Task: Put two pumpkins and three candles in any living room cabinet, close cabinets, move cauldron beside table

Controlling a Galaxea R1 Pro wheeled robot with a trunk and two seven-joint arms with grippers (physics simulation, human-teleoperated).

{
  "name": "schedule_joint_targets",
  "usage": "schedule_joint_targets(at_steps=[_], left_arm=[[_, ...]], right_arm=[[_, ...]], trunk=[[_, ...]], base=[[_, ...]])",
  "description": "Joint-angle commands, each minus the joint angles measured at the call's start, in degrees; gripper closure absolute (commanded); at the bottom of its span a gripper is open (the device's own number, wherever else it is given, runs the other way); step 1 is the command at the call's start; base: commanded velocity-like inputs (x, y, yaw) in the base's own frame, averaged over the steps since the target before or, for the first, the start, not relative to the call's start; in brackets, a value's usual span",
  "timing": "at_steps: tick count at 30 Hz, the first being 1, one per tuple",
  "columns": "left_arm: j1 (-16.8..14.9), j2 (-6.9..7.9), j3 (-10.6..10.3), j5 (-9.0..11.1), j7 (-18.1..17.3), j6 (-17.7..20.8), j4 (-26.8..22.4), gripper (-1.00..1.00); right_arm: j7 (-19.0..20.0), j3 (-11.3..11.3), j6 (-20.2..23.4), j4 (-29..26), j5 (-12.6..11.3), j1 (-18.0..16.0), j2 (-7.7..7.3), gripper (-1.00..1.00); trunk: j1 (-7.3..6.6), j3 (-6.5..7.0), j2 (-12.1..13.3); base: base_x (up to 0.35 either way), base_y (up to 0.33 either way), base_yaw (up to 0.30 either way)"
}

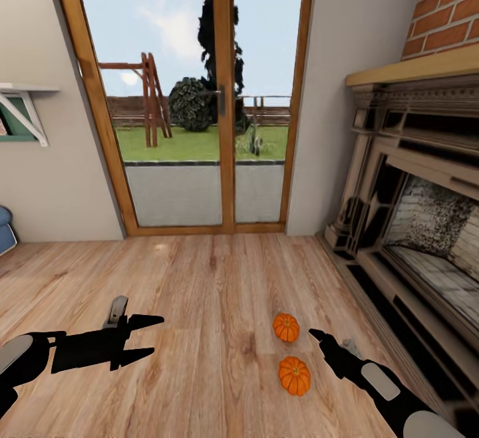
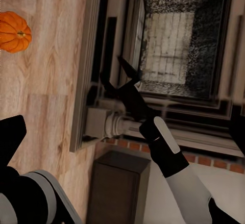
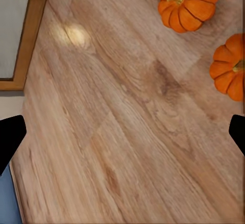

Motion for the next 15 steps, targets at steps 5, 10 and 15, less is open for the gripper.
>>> schedule_joint_targets(at_steps=[5,10,15], left_arm=[[-0.05,0.04,-0.06,0.64,0.53,0.00,-0.05,-1.00],[-0.05,0.04,-0.13,0.64,0.53,0.00,-0.04,-1.00],[-0.05,0.04,-0.12,0.64,0.53,0.01,-0.06,-1.00]], right_arm=[[-0.31,0.21,0.00,0.20,-0.31,-0.04,0.00,-1.00],[-0.32,0.21,-0.33,0.85,-0.36,-0.04,-0.02,-1.00],[-0.27,0.21,-1.56,1.04,-0.35,-0.04,-0.06,-1.00]], trunk=[[1.10,-0.96,-2.05],[2.19,-1.86,-4.05],[3.29,-2.75,-6.06]], base=[[0.000,0.000,0.000],[0.000,0.000,0.000],[0.000,0.000,0.000]])
